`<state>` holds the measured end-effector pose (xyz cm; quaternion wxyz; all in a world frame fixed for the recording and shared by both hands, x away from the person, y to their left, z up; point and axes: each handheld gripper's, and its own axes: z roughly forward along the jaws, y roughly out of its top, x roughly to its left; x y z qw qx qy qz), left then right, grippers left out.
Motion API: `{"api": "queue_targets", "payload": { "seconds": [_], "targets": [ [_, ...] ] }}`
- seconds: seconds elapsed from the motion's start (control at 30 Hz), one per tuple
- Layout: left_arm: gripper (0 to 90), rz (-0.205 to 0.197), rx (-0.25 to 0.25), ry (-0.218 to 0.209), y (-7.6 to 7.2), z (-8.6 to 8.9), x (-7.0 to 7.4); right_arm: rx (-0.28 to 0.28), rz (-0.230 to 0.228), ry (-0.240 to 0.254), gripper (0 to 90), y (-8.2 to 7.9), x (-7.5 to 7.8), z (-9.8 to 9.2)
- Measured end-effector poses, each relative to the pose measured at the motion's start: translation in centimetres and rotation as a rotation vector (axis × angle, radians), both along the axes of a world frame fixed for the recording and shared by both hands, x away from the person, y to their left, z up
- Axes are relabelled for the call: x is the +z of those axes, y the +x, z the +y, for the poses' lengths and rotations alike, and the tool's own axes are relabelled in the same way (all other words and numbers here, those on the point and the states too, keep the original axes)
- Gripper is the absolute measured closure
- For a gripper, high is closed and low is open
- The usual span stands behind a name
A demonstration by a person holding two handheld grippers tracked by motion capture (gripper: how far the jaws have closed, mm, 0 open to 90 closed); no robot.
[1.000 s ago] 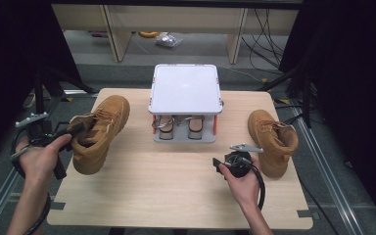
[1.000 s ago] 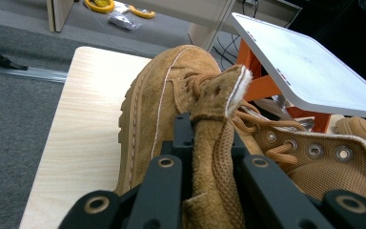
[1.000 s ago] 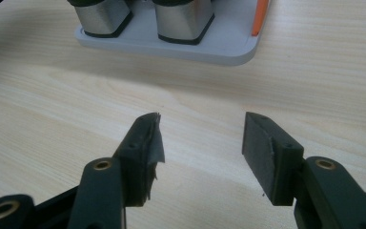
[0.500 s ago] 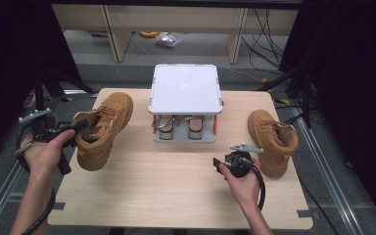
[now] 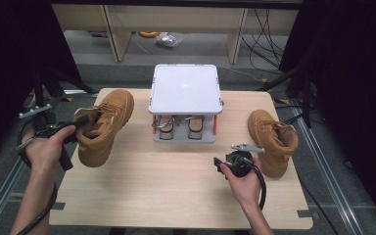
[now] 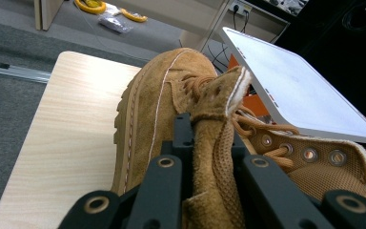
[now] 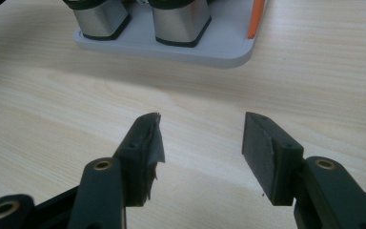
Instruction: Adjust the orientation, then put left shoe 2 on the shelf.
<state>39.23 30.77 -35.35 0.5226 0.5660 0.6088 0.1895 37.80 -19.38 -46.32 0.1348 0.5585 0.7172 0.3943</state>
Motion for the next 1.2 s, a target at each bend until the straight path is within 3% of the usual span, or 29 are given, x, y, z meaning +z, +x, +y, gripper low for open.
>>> {"api": "queue_targets", "payload": {
  "seconds": [0.2, 0.33, 0.37, 0.5, 0.53, 0.63, 0.67, 0.9, 0.97, 1.0, 1.07, 1.13, 1.2],
  "targets": [
    [82.0, -0.002, 0.000, -0.007, 0.4, -0.1, 0.2, 0.008, -0.021, -0.010, 47.8, 0.0, -0.1, -0.1],
    [82.0, -0.003, 0.005, -0.011, 0.9, -0.2, 0.6, 0.008, -0.012, -0.006, 47.8, 0.1, -0.4, -0.4],
    [82.0, -0.003, 0.005, -0.011, 0.9, -0.2, 0.6, 0.031, -0.012, -0.015, 47.8, 0.2, -0.4, -0.7],
    [82.0, -0.014, -0.001, -0.012, 1.4, -0.5, 1.1, 0.021, -0.022, -0.014, 47.8, 0.2, -0.4, -0.9],
    [82.0, -0.018, -0.002, -0.020, 1.6, -0.5, 1.3, -0.009, -0.002, 0.015, 47.8, 0.0, -0.2, -0.7],
    [82.0, -0.022, -0.002, -0.025, 1.8, -0.6, 1.5, -0.018, 0.002, 0.000, 47.8, -0.1, 0.0, -0.9],
    [82.0, -0.026, -0.001, -0.027, 1.9, -0.7, 1.7, 0.002, -0.027, -0.008, 47.9, 0.0, -0.1, -1.2],
    [82.0, -0.028, -0.001, -0.051, 2.5, -0.9, 1.9, 0.002, -0.033, -0.014, 47.8, 0.1, 0.1, -1.3],
    [82.0, -0.029, 0.000, -0.053, 2.6, -1.0, 1.9, -0.021, -0.004, 0.014, 47.8, 0.0, 0.2, -1.0],
    [82.0, -0.030, 0.001, -0.057, 2.8, -1.1, 2.1, 0.001, -0.030, -0.004, 47.8, 0.2, 0.2, -1.3],
    [82.0, -0.031, 0.005, -0.060, 3.0, -1.1, 2.4, 0.012, -0.037, 0.003, 47.8, 0.3, 0.1, -1.3],
    [82.0, -0.036, 0.008, -0.061, 3.1, -1.2, 2.7, -0.011, -0.010, 0.015, 47.8, 0.1, 0.3, -1.0],
    [82.0, -0.039, 0.011, -0.063, 3.2, -1.3, 3.0, -0.012, -0.016, 0.027, 47.8, 0.2, 0.4, -1.0]
  ]
}}
